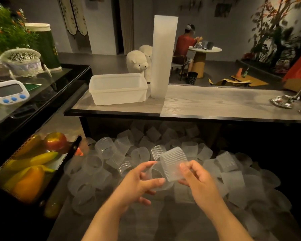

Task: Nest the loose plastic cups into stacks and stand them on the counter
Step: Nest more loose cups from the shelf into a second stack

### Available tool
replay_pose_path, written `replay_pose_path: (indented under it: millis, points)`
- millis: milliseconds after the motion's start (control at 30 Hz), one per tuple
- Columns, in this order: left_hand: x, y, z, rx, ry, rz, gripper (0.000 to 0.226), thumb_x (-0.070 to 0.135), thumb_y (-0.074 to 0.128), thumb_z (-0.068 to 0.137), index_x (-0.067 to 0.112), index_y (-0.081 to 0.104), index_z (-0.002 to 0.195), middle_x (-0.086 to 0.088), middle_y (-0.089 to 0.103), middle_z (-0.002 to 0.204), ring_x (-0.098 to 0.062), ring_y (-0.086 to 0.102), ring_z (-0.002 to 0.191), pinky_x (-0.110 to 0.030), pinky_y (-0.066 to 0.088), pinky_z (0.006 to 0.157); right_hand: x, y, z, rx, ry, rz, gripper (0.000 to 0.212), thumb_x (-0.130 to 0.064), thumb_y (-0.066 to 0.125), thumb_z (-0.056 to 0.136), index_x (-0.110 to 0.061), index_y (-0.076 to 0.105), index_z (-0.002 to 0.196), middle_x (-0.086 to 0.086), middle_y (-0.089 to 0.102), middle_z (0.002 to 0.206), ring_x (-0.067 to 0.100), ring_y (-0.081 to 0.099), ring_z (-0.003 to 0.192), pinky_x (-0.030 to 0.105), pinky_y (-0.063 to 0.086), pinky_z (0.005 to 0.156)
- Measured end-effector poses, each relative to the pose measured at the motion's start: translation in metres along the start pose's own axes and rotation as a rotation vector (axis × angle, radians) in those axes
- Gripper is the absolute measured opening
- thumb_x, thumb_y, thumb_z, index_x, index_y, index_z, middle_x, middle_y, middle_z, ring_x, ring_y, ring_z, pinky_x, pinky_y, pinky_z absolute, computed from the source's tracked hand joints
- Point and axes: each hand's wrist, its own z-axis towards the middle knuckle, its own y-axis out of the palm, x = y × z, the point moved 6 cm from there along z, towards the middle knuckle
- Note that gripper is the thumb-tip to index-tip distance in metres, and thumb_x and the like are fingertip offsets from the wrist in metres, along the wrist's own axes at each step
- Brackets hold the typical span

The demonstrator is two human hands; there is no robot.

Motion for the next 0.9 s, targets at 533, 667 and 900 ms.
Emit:
replay_pose_path:
  millis: [533,667,900]
  points:
    - [0.008,0.007,-0.013,-0.150,0.111,0.057,0.077,0.025,0.092,0.068,0.033,0.045,0.130,0.004,0.070,0.112,-0.014,0.073,0.094,-0.034,0.060,0.064,-0.018,0.003,-0.009,0.062,-0.037,0.013,0.020,-0.018,0.067,0.090,-0.017,0.063,0.070,-0.018,0.069,0.106,-0.009,0.061,0.101,0.015,0.051,0.077]
    - [0.015,0.012,-0.001,-0.073,0.149,0.135,0.083,0.019,0.095,0.065,0.037,0.047,0.130,0.005,0.063,0.119,-0.011,0.070,0.097,-0.037,0.062,0.067,-0.020,-0.002,0.002,-0.010,-0.049,-0.007,0.021,-0.020,0.068,0.089,-0.032,0.064,0.106,-0.016,0.069,0.104,0.002,0.064,0.100,0.021,0.053,0.081]
    - [0.038,0.013,0.015,-0.029,0.196,0.255,0.080,0.036,0.093,0.065,0.045,0.048,0.130,0.013,0.061,0.116,-0.010,0.067,0.093,-0.035,0.062,0.064,-0.024,-0.013,0.019,-0.088,0.001,-0.016,0.072,-0.024,0.073,0.085,-0.061,0.034,0.133,-0.017,0.058,0.124,-0.001,0.059,0.110,0.023,0.053,0.087]
